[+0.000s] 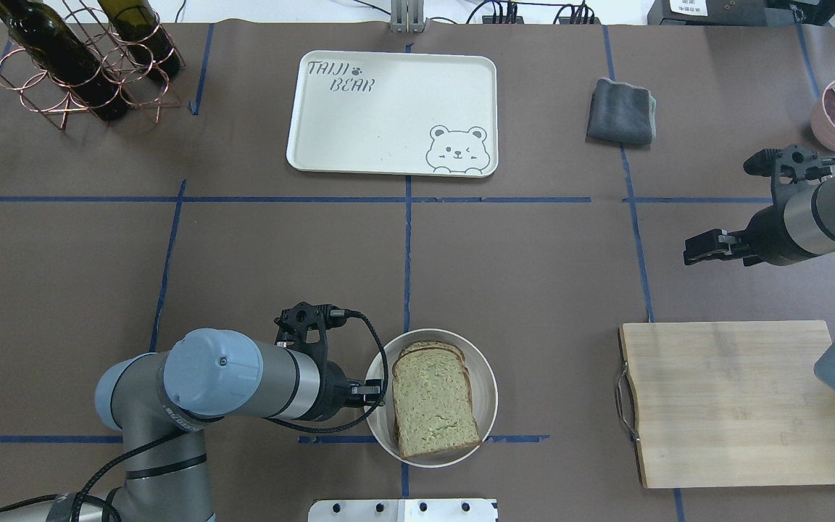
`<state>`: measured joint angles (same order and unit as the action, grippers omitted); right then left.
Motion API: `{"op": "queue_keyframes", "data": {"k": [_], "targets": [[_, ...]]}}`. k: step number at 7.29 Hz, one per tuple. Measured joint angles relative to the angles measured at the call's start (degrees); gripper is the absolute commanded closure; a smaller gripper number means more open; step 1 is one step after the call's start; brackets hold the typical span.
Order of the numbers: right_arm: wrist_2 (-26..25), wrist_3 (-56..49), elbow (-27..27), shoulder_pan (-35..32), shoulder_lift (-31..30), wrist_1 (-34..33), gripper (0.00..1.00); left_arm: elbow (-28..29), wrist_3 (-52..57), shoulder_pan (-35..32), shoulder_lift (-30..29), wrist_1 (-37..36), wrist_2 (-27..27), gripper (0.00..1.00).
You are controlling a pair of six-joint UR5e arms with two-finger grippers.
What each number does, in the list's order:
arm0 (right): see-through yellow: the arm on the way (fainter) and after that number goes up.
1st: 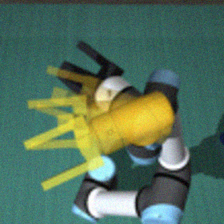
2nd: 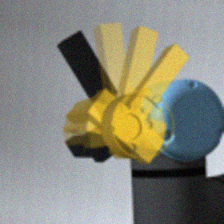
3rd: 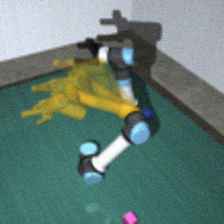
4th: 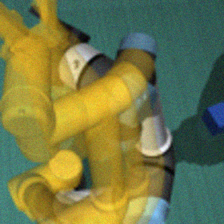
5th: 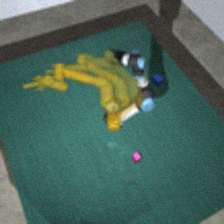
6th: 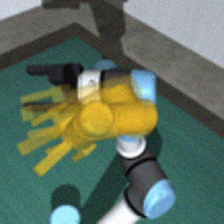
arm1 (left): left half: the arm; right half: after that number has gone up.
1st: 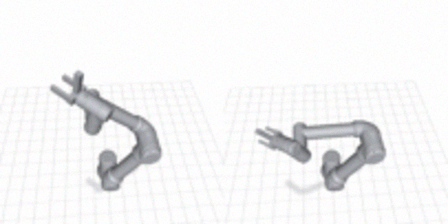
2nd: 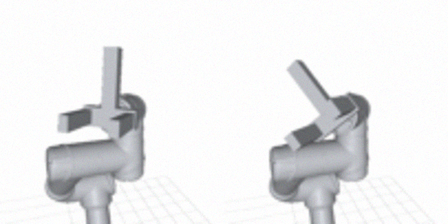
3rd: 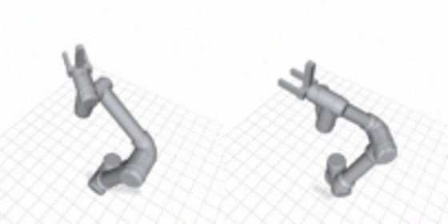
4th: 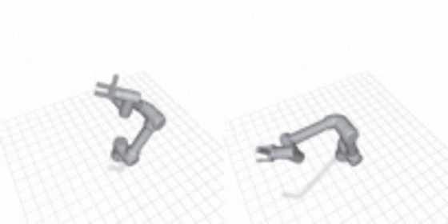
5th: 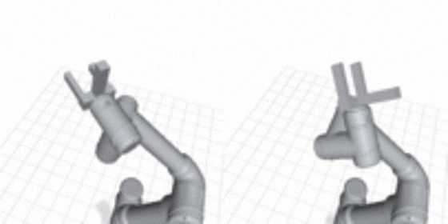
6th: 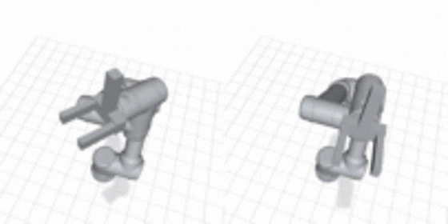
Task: Make sandwich and place on tray
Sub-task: 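Move the left gripper to the plate rim nearest it and grasp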
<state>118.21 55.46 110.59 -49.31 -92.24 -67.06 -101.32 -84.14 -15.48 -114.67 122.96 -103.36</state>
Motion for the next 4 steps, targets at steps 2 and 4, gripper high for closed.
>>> {"op": "queue_keyframes", "data": {"k": [2, 4], "targets": [[0.00, 0.00, 0.01, 0.00, -0.07, 0.00, 0.00, 0.46, 0.03, 0.07, -0.13, 0.00, 0.00, 0.58], [0.02, 0.00, -0.02, 0.00, -0.18, 0.00, 0.00, 0.92, 0.03, 0.15, -0.25, 0.00, 0.00, 0.62]]}}
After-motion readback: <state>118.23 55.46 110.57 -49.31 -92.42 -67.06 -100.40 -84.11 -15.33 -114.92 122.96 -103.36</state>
